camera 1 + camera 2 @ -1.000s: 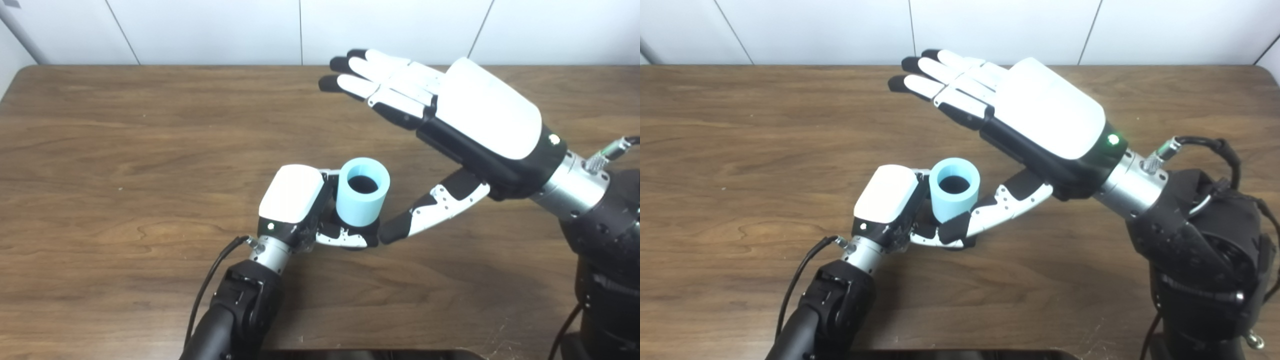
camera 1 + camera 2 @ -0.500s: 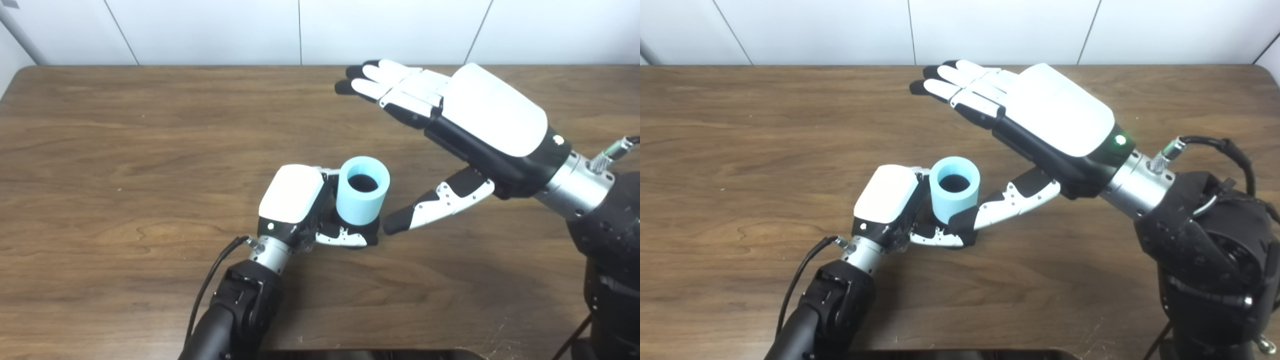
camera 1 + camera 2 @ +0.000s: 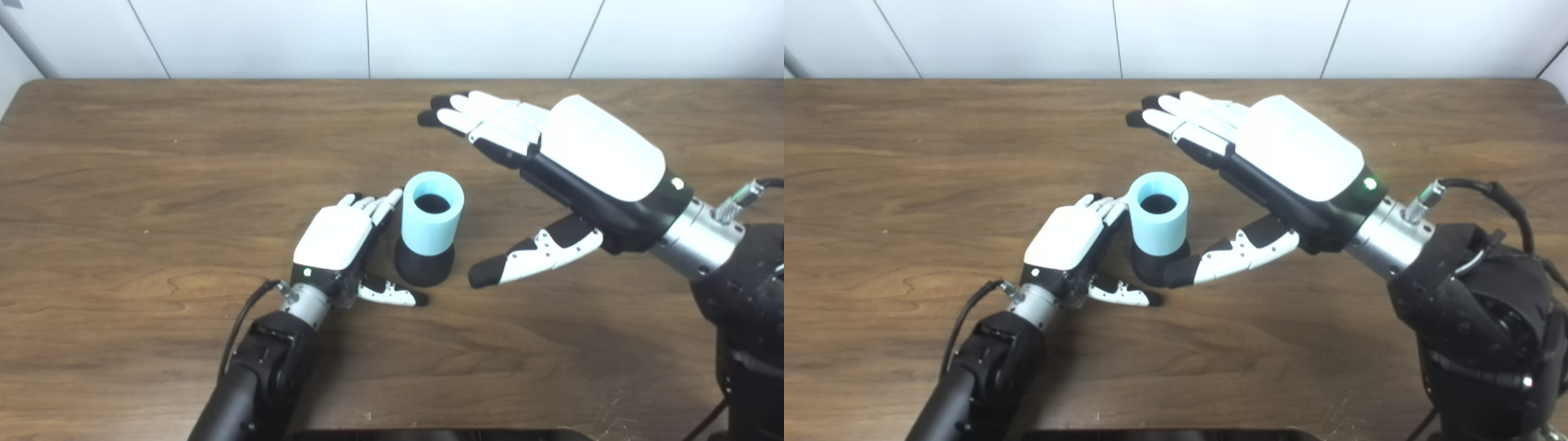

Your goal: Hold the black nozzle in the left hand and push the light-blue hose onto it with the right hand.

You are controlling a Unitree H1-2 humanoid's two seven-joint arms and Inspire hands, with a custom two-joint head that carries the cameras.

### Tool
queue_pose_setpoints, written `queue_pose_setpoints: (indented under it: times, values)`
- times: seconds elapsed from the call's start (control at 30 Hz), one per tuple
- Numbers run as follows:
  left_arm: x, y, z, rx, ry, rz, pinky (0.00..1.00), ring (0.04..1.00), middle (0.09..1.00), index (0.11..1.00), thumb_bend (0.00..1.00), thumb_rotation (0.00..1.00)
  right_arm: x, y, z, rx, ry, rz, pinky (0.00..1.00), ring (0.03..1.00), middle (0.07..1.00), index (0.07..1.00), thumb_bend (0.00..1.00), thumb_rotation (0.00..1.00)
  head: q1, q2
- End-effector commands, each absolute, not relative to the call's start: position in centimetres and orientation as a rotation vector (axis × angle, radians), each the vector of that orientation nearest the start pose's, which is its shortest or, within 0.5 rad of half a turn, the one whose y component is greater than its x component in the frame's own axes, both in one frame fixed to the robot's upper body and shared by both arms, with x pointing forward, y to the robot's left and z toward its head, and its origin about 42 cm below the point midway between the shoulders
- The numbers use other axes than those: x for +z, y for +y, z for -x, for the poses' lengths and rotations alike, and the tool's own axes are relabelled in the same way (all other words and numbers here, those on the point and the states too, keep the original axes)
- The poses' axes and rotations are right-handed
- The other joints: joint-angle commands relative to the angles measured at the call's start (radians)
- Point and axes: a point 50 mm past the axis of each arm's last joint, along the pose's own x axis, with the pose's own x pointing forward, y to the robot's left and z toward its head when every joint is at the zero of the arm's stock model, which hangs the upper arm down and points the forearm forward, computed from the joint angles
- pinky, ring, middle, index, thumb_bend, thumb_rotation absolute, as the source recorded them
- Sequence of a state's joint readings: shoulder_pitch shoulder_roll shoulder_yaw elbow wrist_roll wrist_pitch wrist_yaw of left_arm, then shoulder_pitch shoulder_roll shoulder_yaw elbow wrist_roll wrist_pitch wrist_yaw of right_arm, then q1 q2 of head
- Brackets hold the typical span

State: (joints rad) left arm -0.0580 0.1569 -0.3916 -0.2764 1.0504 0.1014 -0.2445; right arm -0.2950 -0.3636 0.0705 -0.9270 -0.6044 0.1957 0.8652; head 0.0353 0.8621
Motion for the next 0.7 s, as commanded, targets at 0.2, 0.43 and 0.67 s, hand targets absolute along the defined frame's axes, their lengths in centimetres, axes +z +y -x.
queue_pose_setpoints:
  times: [0.2,0.43,0.67]
  values:
    - [19.9,16.1,-28.4,-0.285,-0.34,-1.107,0.97,0.919,0.923,1.0,1.0,0.52,34.8,-21.4,-23.3,0.491,-0.661,1.216,0.89,0.963,0.963,0.944,0.63,0.95,0.004,0.001]
    - [22.6,18.9,-29.6,-0.281,-0.3,-0.848,0.84,0.944,0.96,0.981,1.0,0.48,33.8,-22.3,-24.1,0.476,-0.606,1.16,0.85,0.947,0.954,0.939,0.6,0.9,0.004,-0.001]
    - [24.5,22.8,-29.5,-0.221,-0.281,-0.559,0.81,0.89,0.913,0.922,0.93,0.46,30.4,-24.5,-26.0,0.396,-0.415,0.929,0.76,0.915,0.931,0.921,0.61,0.87,-0.004,-0.005]
